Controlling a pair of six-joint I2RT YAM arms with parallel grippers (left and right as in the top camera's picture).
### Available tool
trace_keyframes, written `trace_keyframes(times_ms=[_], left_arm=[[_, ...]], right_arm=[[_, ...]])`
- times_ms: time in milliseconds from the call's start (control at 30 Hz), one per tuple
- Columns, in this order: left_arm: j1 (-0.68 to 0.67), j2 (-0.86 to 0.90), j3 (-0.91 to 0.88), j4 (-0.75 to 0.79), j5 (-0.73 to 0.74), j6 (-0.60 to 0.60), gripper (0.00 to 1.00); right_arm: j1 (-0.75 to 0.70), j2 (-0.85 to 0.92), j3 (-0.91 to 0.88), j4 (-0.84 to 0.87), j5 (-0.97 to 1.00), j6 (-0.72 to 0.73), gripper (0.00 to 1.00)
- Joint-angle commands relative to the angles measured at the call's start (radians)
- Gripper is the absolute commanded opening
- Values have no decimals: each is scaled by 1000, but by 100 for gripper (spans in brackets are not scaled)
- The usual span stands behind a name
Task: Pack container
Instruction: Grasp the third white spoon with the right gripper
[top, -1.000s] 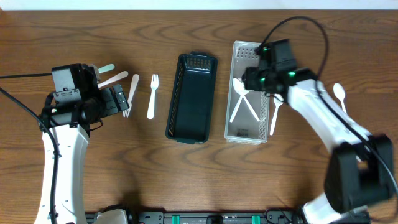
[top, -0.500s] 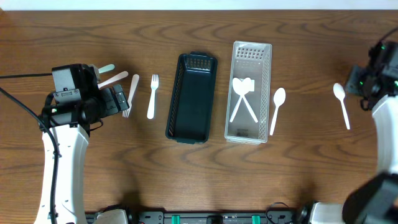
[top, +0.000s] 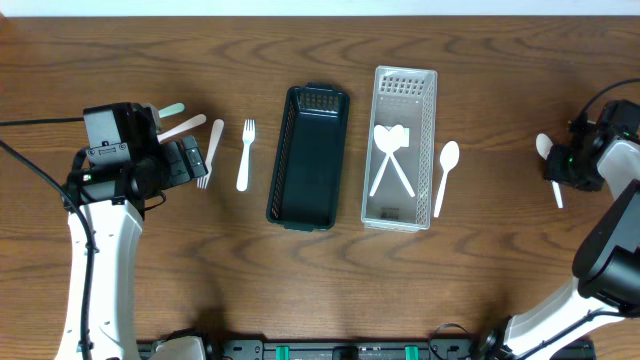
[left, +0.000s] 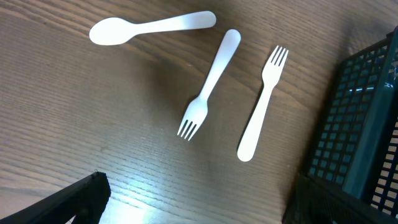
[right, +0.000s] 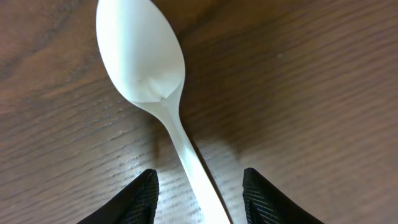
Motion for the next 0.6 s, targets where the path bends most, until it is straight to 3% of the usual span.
trace_keyframes(times_ms=[0, 267, 400, 567], left_arm=[[4, 3, 18, 0, 6, 13, 98], [4, 3, 18, 0, 6, 13, 98], [4, 3, 18, 0, 6, 13, 98], [4, 3, 18, 0, 6, 13, 98]], right_arm=[[-4, 29, -4, 18, -15, -21, 46], [-3, 57, -4, 29, -14, -19, 32], [-3, 57, -4, 9, -14, -13, 17], [-2, 35, 9, -30, -24, 98, 11]])
